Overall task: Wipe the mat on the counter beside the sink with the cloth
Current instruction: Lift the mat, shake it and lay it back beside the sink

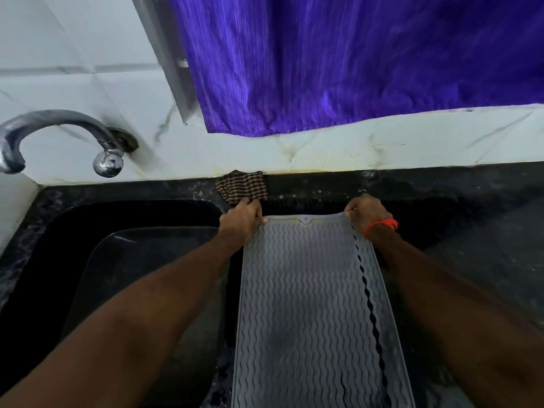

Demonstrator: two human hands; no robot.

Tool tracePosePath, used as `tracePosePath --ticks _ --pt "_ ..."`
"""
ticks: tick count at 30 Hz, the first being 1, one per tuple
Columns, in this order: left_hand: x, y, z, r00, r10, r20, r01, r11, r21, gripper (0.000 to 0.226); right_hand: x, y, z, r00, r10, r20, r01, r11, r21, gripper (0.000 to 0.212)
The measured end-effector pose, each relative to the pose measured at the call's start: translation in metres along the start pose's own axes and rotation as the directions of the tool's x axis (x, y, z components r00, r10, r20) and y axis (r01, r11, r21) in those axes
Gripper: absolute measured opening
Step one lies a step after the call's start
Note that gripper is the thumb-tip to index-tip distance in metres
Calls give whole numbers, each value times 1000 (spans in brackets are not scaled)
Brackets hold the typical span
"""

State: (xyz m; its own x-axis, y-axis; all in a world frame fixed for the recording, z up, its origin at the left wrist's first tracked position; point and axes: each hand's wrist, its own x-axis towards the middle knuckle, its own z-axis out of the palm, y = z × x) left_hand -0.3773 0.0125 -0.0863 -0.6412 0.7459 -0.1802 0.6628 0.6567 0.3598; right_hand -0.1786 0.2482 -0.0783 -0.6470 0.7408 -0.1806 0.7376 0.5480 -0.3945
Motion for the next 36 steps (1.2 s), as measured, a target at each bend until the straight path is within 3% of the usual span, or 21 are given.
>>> tracePosePath --ticks 4,14,18,26,36 --pt "4 9 -5 996 -70 55 67 996 54 35 -6 3 0 999 16 -28 -15 1000 14 19" --pt "-12 17 -4 988 -43 -150 80 964 254 41 -11 -6 -19 992 -100 -82 101 995 5 10" --pt "-16 14 -13 979 -21 -204 71 968 240 37 -7 -8 -25 983 -122 -136 124 992 8 8" --pt "-8 21 -11 975 -82 -209 115 982 151 39 3 -12 -11 989 -5 -147 10 999 32 9" --pt "4 19 -7 980 -134 -148 163 965 206 33 16 -16 1 997 -9 -78 4 998 -59 12"
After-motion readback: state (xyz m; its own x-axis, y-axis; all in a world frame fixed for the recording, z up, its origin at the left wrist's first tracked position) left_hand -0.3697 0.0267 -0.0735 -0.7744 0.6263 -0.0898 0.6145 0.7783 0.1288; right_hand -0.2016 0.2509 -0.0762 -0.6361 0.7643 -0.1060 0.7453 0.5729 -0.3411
